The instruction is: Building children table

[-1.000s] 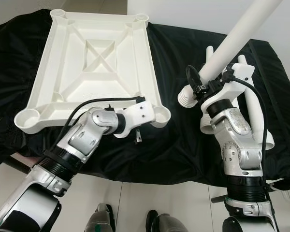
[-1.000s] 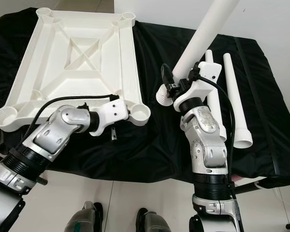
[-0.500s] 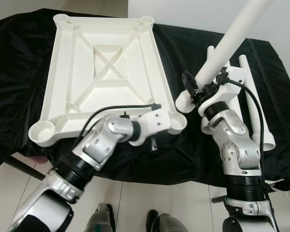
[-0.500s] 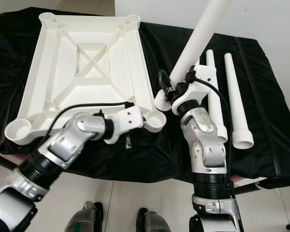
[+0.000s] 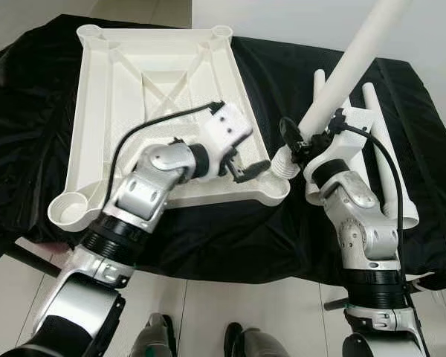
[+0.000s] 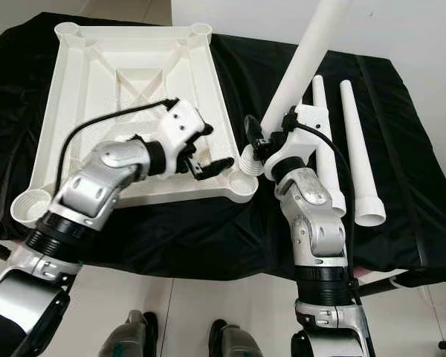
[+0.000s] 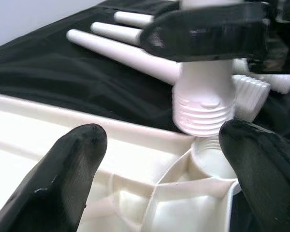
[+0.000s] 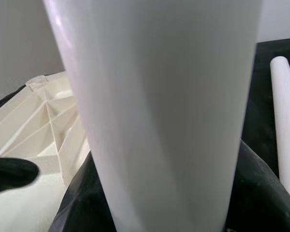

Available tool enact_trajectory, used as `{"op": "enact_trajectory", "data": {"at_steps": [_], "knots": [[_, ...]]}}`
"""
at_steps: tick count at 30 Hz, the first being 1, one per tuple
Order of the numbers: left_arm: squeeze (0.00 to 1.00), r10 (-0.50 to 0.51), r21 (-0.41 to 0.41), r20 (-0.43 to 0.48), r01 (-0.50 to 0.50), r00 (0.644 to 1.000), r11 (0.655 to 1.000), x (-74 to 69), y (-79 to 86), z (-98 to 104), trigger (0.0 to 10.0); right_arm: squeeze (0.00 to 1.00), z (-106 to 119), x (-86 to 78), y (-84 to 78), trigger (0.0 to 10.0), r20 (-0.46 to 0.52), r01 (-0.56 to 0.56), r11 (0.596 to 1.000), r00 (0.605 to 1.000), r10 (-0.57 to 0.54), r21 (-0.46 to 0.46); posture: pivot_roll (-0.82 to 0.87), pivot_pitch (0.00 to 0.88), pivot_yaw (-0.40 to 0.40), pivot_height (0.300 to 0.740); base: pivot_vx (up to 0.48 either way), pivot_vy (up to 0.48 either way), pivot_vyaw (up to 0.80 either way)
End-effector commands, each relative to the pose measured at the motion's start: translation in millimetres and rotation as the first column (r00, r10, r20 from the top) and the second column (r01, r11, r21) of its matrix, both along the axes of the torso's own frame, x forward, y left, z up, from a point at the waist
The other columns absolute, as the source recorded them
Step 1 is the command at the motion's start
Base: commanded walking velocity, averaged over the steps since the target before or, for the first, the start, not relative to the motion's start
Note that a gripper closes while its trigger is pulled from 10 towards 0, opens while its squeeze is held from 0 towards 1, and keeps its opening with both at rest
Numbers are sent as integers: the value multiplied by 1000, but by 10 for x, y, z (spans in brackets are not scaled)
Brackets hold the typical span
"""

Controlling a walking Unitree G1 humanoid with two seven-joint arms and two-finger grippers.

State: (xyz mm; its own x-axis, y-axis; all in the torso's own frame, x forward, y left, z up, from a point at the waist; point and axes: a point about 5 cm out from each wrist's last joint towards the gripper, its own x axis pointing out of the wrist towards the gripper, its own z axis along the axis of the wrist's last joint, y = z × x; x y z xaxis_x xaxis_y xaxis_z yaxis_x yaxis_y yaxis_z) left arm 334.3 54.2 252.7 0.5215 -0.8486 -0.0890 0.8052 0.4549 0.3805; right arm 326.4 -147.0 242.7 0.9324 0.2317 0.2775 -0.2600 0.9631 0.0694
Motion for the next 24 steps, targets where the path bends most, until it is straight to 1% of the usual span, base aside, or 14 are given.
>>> {"op": "enact_trajectory", "data": {"at_steps": [1, 2, 3, 4, 6, 8, 9, 11, 14, 16, 19, 21, 22, 24], "knots": [[0, -7, -34, -27, 6, 1000, 999, -50, 43, -36, 10000, 0, -6, -3, -3, 10000, 17, 19, 1000, 1000, -19, -6, 78, 197, -52, 740, 0, 0, 0], [0, -7, -34, -27, 6, 1000, 999, -50, 43, -36, 10000, 0, -6, -3, -3, 10000, 17, 19, 1000, 1000, -19, -6, 78, 197, -52, 740, 0, 0, 0], [0, 14, -54, -21, -16, 1000, 998, -58, 85, -52, 10000, 0, -1, -8, 16, 10000, 23, 16, 1000, 1000, -16, -1, 78, 197, -52, 740, 0, 0, 0], [0, 18, -80, -54, -22, 998, 997, -74, 124, -92, 10000, 0, -6, -15, 38, 10000, 29, 14, 1000, 999, -13, -7, 74, 192, -51, 740, 0, 0, 0], [0, 36, -99, -66, -42, 997, 994, -86, 159, -117, 10000, 0, -18, -29, 65, 10000, 30, -2, 1000, 1000, 2, -11, 74, 192, -51, 740, 0, 0, 0], [0, 36, -99, -66, -42, 997, 994, -86, 159, -117, 10000, 0, -18, -29, 65, 10000, 30, -2, 1000, 1000, 2, -11, 74, 192, -51, 740, 0, 0, 0], [0, 65, -143, -86, -77, 994, 987, -122, 210, -154, 10000, 0, -45, -68, 110, 10000, 34, -36, 999, 999, 37, -27, 75, 186, -50, 740, 0, 0, 0], [0, 65, -143, -86, -77, 994, 987, -122, 210, -154, 10000, 0, -45, -68, 110, 10000, 34, -36, 999, 999, 37, -27, 75, 186, -50, 740, 0, 0, 0], [0, 87, -209, -93, -104, 992, 972, -197, 222, -187, 10000, 0, -79, -113, 151, 10000, 54, -57, 997, 997, 60, -53, 83, 172, -57, 740, 0, 0, 0], [0, 80, -210, -91, -97, 993, 973, -280, 194, -233, 10000, 0, -115, -136, 185, 10000, 56, -67, 995, 996, 71, -79, 86, 169, -59, 740, 0, 0, 0], [0, 69, -210, -101, -90, 992, 974, -326, 183, -266, 10000, 0, -139, -144, 201, 10000, 56, -70, 993, 996, 75, -90, 88, 166, -62, 740, 0, 0, 0], [0, -9, -222, -144, -23, 990, 975, -425, 187, -315, 10000, 0, -169, -165, 221, 10000, 56, -77, 991, 995, 84, -111, 88, 167, -65, 740, 0, 0, 0], [0, -9, -222, -144, -23, 990, 975, -425, 187, -315, 10000, 0, -169, -165, 221, 10000, 56, -77, 991, 995, 84, -111, 88, 167, -65, 740, 0, 0, 0], [0, -53, -209, -165, 17, 985, 978, -492, 197, -366, 10000, 0, -195, -181, 234, 10000, 53, -85, 987, 994, 93, -136, 92, 172, -69, 740, 0, 0, 0]]}}
